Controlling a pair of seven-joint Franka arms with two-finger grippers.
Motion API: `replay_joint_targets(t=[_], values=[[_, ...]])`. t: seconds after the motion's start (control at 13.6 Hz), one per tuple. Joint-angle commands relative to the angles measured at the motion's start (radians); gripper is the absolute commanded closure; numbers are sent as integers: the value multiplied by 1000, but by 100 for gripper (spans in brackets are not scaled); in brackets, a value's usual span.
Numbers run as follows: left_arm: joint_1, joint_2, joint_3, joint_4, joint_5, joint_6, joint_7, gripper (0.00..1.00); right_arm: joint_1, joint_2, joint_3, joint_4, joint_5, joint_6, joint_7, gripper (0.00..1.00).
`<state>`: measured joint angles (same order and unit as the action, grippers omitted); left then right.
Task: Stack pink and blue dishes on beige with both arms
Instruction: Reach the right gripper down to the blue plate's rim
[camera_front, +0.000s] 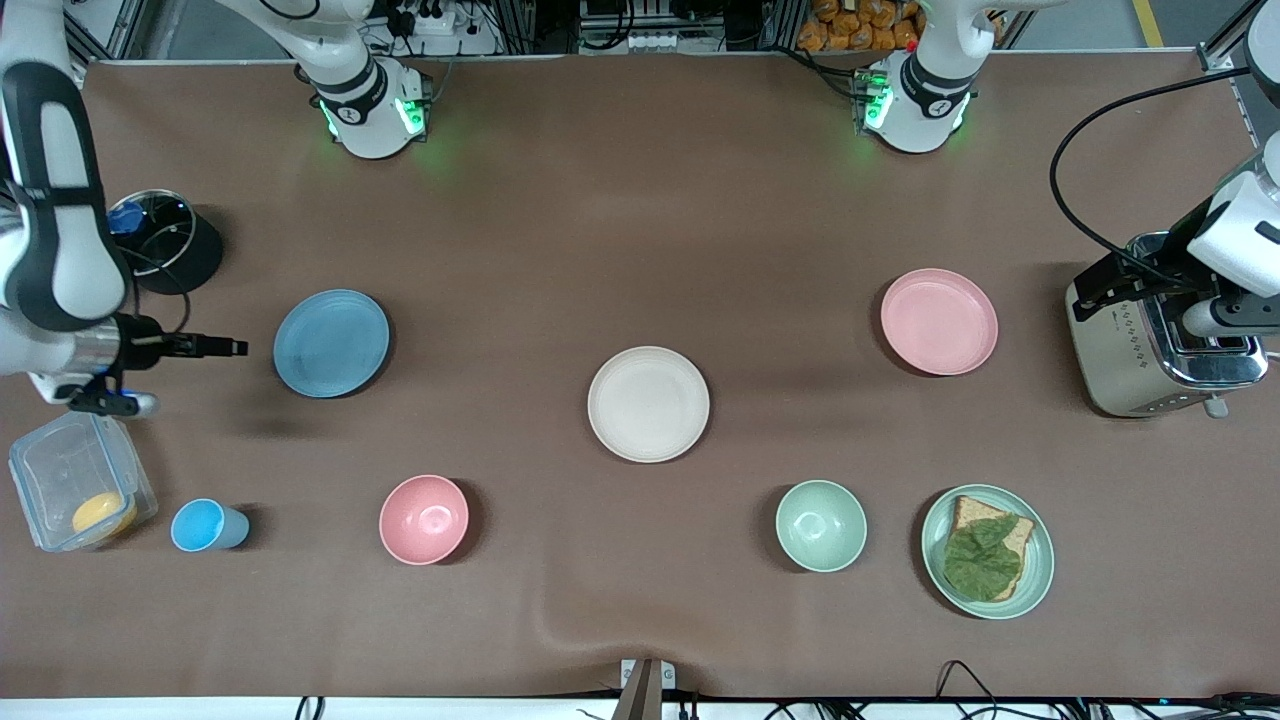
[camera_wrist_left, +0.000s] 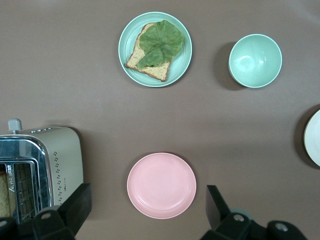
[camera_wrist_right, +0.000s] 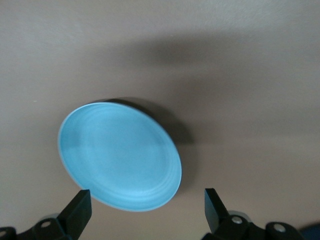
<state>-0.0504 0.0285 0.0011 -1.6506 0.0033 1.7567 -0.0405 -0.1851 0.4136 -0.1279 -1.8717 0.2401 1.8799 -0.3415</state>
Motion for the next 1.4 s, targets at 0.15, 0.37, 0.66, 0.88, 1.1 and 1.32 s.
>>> replay_joint_targets(t=[0.15,0.37,0.66,0.88,1.1,1.32], values=[[4,4,-3,17,23,-20,14,0,-34,97,13,14,64,33,-128,0],[4,4,-3,17,23,-19,14,0,-27,132,14,14,64,33,-216,0],[3,4,-3,17,23,-19,14,0,-25,165,17,13,65,64,-289,0],[9,4,-1,15,23,-20,16,0,-7,182,20,13,65,65,-290,0],[12,5,2,15,23,-19,16,0,24,200,27,14,65,64,-292,7],[11,5,2,17,23,-20,16,0,35,214,30,20,64,59,-370,56]])
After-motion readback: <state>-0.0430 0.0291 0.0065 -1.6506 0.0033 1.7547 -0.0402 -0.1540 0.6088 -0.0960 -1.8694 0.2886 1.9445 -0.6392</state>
